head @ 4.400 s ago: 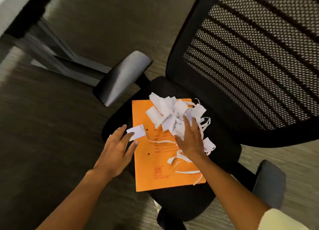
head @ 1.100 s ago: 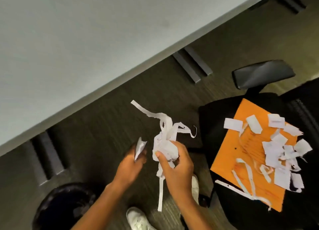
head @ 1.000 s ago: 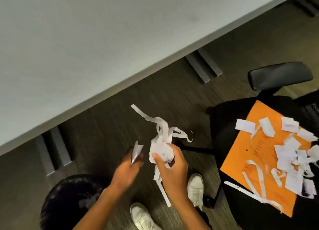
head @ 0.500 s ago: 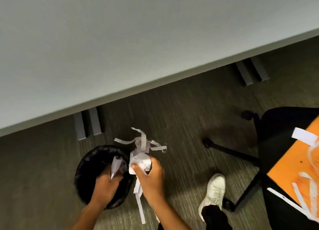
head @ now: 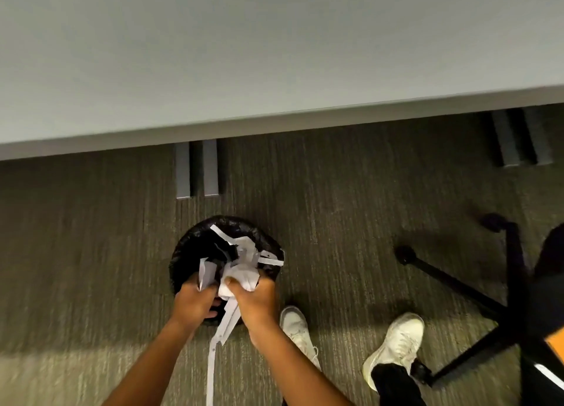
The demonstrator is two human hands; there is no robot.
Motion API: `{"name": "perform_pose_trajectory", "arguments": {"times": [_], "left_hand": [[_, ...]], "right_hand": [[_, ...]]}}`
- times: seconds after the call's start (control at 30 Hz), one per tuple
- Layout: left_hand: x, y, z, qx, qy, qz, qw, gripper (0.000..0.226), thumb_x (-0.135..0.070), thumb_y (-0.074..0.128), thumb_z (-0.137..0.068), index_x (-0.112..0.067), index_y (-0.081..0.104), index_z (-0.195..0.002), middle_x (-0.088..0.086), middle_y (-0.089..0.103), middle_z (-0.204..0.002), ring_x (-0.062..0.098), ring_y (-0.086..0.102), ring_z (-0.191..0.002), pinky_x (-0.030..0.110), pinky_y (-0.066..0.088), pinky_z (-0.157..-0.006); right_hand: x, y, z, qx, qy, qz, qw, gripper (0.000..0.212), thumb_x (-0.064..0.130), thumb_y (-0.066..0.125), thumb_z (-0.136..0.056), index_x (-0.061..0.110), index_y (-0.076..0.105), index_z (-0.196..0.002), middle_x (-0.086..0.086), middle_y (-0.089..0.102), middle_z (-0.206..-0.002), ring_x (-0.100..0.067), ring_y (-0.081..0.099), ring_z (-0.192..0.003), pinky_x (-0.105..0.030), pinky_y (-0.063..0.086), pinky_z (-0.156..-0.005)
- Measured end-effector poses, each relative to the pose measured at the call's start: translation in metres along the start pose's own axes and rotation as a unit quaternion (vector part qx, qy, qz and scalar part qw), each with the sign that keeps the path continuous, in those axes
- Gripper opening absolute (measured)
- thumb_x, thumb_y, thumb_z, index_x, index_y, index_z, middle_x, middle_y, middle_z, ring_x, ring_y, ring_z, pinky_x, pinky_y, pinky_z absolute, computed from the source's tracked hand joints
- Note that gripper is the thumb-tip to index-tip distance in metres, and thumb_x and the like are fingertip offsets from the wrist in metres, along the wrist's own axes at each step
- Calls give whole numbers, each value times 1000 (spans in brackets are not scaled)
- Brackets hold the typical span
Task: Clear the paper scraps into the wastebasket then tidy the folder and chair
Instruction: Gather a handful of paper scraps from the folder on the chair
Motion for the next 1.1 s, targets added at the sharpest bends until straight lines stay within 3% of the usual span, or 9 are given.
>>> {"name": "perform_pose_trajectory", "arguments": {"times": [0.07,0.17,0.27,0.37,0.47,0.57,0.83,0.97,1.1], "left_hand": [[9,-8,-7,4,0,3,1000,12,-15,64,-86,-18,63,-98,14,73,-87,31,71,-80,50,60,-75],[19,-21,-21,11,-11,8,1000,52,-36,69,-68,-9,63,-112,17,72,-99,31,70,-88,50,59,-79],[28,-33,-37,-20,4,-17,1000,86,-62,71,-49,-16,61,-121,14,70,-110,34,66,-101,50,55,-89],[5,-33,-24,-29,43,-34,998,70,-52,78,-69,-30,53,-130,0,67,-117,24,64,-107,42,52,-94],[-4,-30,-27,-41,66,-22,997,68,-38,76,-79,-24,46,-138,-3,57,-124,20,55,-114,36,45,-100],[4,-26,-44,-57,77,-28,995,87,-63,75,-66,-21,47,-137,4,60,-130,25,57,-120,43,46,-104],[-27,22,-24,-18,74,-41,996,65,-24,71,-85,-12,39,-141,17,56,-134,34,53,-124,29,39,-91],[-53,57,4,25,94,-30,995,53,-27,63,-92,-18,41,-139,4,59,-119,21,58,-104,25,44,-81],[-79,98,30,49,129,-48,989,58,-45,67,-83,-22,48,-132,7,61,-121,28,58,-117,40,46,-100]], "right_hand": [[-8,15,-3,9,43,-22,999,21,11,76,-77,13,70,-97,6,68,-82,1,63,-71,-4,47,-58],[-19,33,-10,8,113,-50,992,34,20,80,-75,18,66,-105,1,71,-95,-16,69,-90,-28,58,-80],[-23,43,-13,39,169,-119,978,42,20,79,-76,23,56,-111,-2,68,-106,-20,67,-95,-38,56,-81],[-25,46,-20,36,173,-125,976,51,21,75,-80,27,46,-120,4,59,-115,-17,59,-101,-37,51,-85],[-31,45,-27,12,156,-81,984,58,27,74,-77,26,50,-131,-1,63,-125,-19,61,-108,-42,51,-98],[-22,28,-28,-4,128,-90,988,48,16,67,-86,22,50,-131,2,59,-124,-17,57,-111,-34,47,-100],[-7,-40,-39,-88,80,-121,985,48,-5,61,-85,3,47,-130,-3,61,-93,-18,57,-97,-26,43,-87],[15,-94,-35,-118,38,-114,986,43,-4,60,-86,7,48,-125,-3,61,-93,-22,60,-96,-18,46,-75],[31,-155,-23,-152,-6,-103,983,46,-3,59,-87,5,46,-130,-6,63,-101,-15,60,-91,-17,47,-73]]}}
Point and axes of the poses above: each hand's wrist, its own z-axis away from the middle knuckle, its own y-axis out of the palm, x = y × z, the point moved 5 cm from there along -z, towards the middle knuckle
